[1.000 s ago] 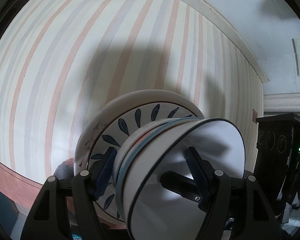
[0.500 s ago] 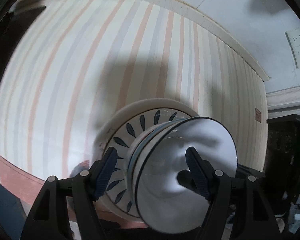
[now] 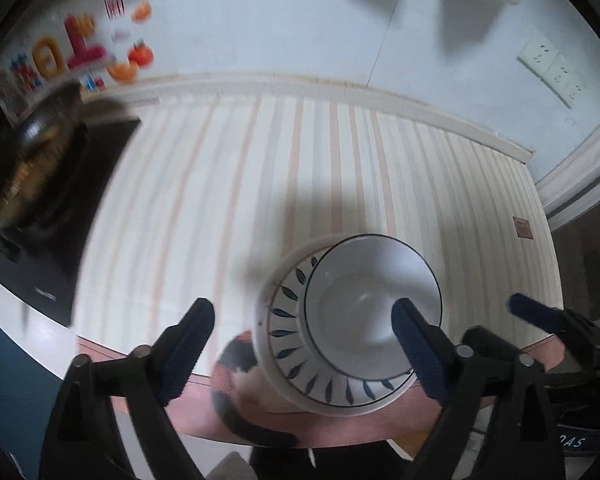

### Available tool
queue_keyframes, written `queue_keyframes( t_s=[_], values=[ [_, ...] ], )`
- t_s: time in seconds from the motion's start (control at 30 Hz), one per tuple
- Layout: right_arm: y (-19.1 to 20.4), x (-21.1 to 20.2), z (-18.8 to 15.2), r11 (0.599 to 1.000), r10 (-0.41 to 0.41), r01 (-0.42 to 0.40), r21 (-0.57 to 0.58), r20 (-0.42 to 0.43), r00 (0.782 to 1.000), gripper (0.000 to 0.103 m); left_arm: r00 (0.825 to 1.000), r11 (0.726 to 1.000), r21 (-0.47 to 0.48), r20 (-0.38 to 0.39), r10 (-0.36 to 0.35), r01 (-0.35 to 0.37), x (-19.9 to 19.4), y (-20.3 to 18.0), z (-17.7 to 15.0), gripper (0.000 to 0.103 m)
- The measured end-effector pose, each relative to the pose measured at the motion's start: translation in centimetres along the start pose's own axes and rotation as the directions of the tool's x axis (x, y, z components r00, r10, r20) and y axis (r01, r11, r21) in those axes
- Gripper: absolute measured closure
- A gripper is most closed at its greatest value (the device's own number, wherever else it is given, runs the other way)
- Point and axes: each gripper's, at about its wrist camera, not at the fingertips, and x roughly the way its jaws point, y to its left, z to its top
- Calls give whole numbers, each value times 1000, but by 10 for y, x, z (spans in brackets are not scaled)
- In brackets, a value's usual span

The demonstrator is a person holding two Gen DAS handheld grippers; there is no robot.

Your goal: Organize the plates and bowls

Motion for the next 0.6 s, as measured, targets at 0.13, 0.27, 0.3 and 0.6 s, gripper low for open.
queue_keyframes(
  t_s=[0.13,0.27,0.3,0.6],
  values=[
    [14,-34,-15,996,-84,83,12,74,994,11,998,1000,22,62,5,-6,-27,0,-10,12],
    [24,-65,-34,992,-128,124,38,135,983,10,994,999,40,107,8,-12,-52,-5,-23,12],
    [26,-71,-39,991,-132,127,42,143,981,10,993,999,39,115,5,-10,-59,-6,-26,12],
    [40,-140,-77,988,-153,145,51,231,961,9,977,1000,14,213,11,-15,-115,-12,-63,12]
  ],
)
